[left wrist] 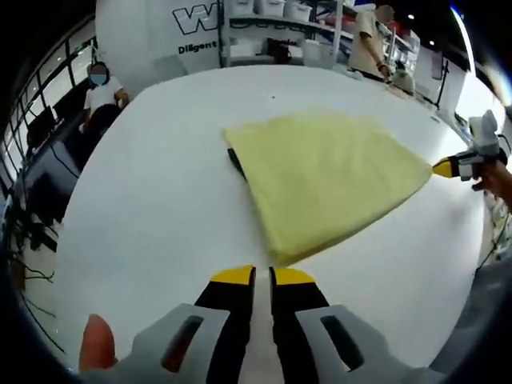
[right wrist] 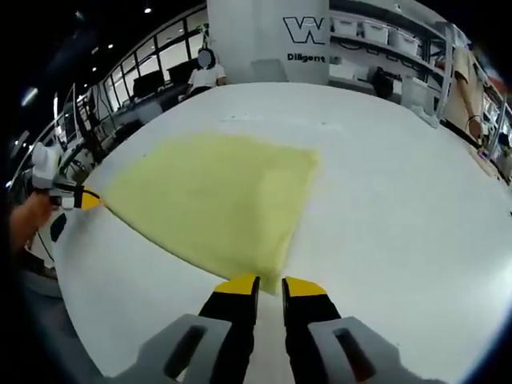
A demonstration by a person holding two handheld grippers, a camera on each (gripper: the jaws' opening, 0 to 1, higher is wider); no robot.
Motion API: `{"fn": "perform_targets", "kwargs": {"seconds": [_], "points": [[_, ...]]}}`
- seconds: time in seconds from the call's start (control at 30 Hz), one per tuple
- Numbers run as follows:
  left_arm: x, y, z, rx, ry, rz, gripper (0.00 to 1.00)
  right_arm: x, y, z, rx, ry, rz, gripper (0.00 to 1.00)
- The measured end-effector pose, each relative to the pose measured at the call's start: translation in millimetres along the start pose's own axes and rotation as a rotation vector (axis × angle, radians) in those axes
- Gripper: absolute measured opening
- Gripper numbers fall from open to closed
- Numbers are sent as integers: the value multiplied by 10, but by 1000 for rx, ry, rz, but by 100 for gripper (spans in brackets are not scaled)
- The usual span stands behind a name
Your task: Fold the garment on the visible template until the final outline fits inside the template.
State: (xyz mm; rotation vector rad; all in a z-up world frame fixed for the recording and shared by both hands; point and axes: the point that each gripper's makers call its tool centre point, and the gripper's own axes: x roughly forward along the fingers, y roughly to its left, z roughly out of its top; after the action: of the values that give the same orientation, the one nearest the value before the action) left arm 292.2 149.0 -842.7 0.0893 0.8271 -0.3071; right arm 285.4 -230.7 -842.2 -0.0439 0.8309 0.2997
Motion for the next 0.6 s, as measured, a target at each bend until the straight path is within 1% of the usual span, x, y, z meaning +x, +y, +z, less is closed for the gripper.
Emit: {"fn": "perform_targets", "kwargs": {"seconds": [0.03,0.07,0.1,0.17,0.2,0.27,0.37,0.47,0.5,0.53,0.6], "points": [[-16,-8,54,0,-17,-6,7,-23,-6,32,5,-11,-2,9],[-36,-7,134,-10,-29,-4,6,-54,-9,103,6,-31,-7,11],[-39,-16,182,-17,-40,-3,6,-55,-10,145,0,-43,-12,11],[-30,-41,264,-3,-62,-2,6,-30,3,224,-9,-56,-16,11],[-2,-77,332,2,-81,-5,5,-11,6,252,-12,-61,-19,11],[68,-147,405,8,-89,-12,6,34,28,312,-14,-71,-20,12],[174,-207,455,33,-87,1,8,93,48,345,-28,-73,-29,13],[252,-230,461,34,-90,6,12,130,36,345,-36,-67,-35,15],[293,-231,441,29,-81,9,13,143,11,346,-23,-68,-39,15],[317,-217,400,24,-59,19,15,153,-19,339,-8,-68,-44,16],[336,-185,348,19,-41,35,18,174,-41,297,16,-52,-43,17]]}}
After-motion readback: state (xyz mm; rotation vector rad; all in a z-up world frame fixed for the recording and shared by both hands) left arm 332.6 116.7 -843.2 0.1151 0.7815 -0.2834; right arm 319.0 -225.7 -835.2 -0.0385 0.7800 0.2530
